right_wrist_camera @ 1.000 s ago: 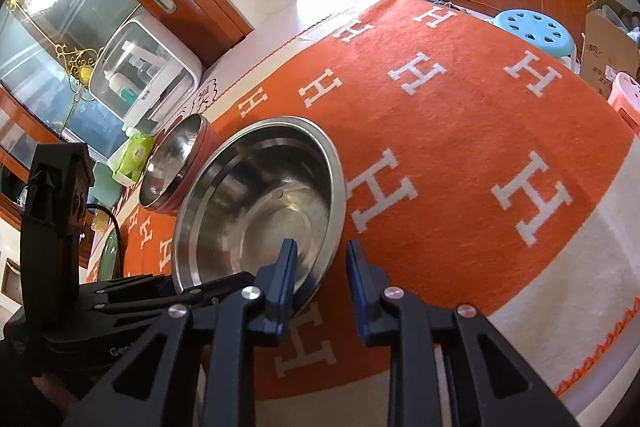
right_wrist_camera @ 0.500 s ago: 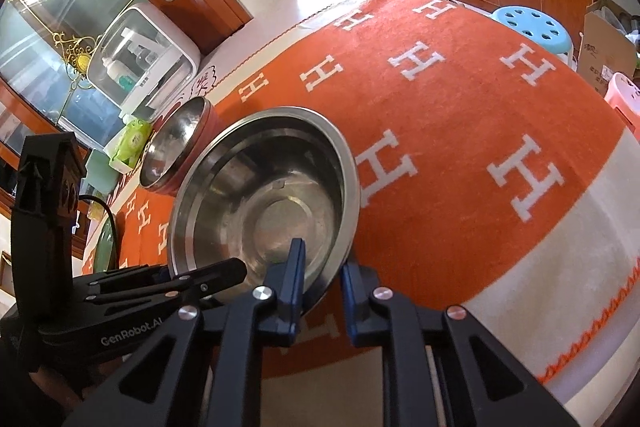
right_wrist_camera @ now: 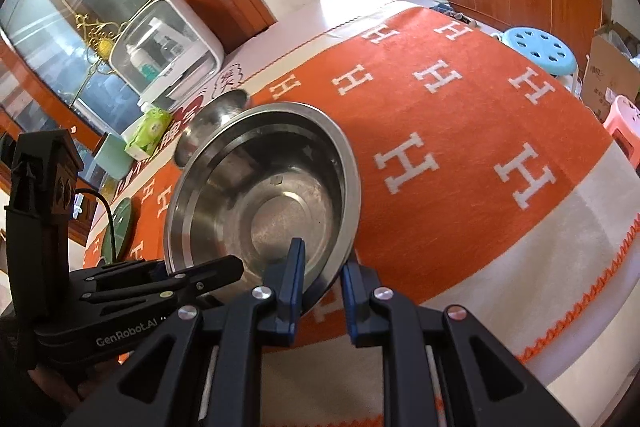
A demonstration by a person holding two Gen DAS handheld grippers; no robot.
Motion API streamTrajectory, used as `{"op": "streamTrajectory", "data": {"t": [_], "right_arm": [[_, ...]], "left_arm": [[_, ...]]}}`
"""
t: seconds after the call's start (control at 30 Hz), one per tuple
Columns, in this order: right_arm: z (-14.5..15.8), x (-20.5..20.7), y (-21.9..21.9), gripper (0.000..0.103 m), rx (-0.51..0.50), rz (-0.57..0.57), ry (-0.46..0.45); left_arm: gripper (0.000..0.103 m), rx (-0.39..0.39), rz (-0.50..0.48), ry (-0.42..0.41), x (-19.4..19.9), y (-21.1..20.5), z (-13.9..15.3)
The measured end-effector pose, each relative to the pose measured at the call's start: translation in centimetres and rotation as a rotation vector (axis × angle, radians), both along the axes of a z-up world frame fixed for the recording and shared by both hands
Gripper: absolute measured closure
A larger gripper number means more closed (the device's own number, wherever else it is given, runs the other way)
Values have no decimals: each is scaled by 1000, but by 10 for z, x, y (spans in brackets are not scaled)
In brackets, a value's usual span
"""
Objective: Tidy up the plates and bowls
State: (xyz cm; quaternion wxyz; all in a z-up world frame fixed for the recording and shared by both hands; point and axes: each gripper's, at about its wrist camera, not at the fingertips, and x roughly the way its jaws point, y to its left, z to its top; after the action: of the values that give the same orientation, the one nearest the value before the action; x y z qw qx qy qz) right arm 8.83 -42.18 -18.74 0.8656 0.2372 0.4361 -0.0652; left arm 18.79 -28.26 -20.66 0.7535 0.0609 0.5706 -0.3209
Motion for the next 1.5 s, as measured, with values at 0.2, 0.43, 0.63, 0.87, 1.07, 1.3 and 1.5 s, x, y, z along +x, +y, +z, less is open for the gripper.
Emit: {"op": "streamTrajectory", "data": {"t": [0.2, 0.43, 0.63, 0.87, 1.07, 1.3, 1.5], "right_arm": [[9, -8, 24, 86, -15, 34, -9], [20, -17, 55, 86, -42, 86, -22], [28, -26, 83, 85, -71, 131, -32], [30, -38, 117, 83, -100, 192, -23], [27, -49, 143, 82, -109, 233, 0], [21, -57, 164, 80, -121, 265, 37], [12, -61, 174, 79, -132, 289, 77]], "left_arm": [[75, -15, 24, -27, -14, 27, 10], [75, -38, 73, -45, -30, 65, 17], [74, -56, 111, -56, -44, 94, 21], [74, -65, 150, -53, -63, 132, 20], [74, -63, 181, -28, -76, 156, 14], [75, -47, 202, -2, -87, 175, 7], [74, -37, 215, 37, -94, 184, -4]]}}
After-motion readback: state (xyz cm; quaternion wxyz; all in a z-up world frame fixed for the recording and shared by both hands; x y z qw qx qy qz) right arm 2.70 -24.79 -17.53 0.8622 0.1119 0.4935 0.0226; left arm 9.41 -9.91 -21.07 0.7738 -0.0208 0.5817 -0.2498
